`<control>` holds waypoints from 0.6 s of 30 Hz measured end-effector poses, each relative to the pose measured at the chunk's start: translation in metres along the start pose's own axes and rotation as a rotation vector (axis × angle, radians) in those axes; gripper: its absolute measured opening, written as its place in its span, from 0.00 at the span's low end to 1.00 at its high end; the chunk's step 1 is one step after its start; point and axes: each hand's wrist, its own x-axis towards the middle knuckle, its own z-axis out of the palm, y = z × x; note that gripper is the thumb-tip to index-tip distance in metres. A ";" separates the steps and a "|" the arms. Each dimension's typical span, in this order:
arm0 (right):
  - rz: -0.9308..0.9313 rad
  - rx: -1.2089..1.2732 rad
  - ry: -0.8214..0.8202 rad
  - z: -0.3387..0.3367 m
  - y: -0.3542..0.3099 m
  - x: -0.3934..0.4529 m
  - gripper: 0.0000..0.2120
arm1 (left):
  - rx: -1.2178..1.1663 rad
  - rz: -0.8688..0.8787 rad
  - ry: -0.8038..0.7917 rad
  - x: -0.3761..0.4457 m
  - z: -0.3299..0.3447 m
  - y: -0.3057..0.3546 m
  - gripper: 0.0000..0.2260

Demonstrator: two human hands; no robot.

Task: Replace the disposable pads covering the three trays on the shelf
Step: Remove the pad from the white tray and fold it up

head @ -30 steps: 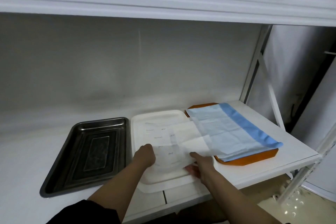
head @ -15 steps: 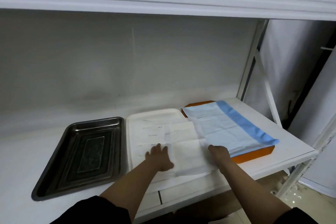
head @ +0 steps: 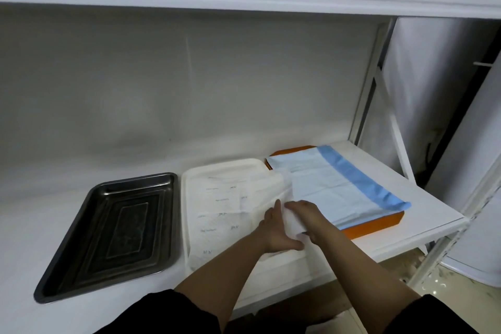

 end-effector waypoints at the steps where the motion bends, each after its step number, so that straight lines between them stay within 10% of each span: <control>1: -0.015 0.052 -0.021 0.003 -0.003 -0.004 0.12 | -0.047 0.020 0.009 -0.001 -0.004 0.001 0.52; 8: -0.119 0.142 -0.233 0.035 -0.018 -0.020 0.14 | -0.887 -0.111 0.038 -0.018 -0.038 -0.011 0.20; 18: -0.305 -0.168 -0.512 0.091 -0.017 -0.044 0.16 | -0.868 -0.268 0.175 -0.033 -0.071 -0.066 0.28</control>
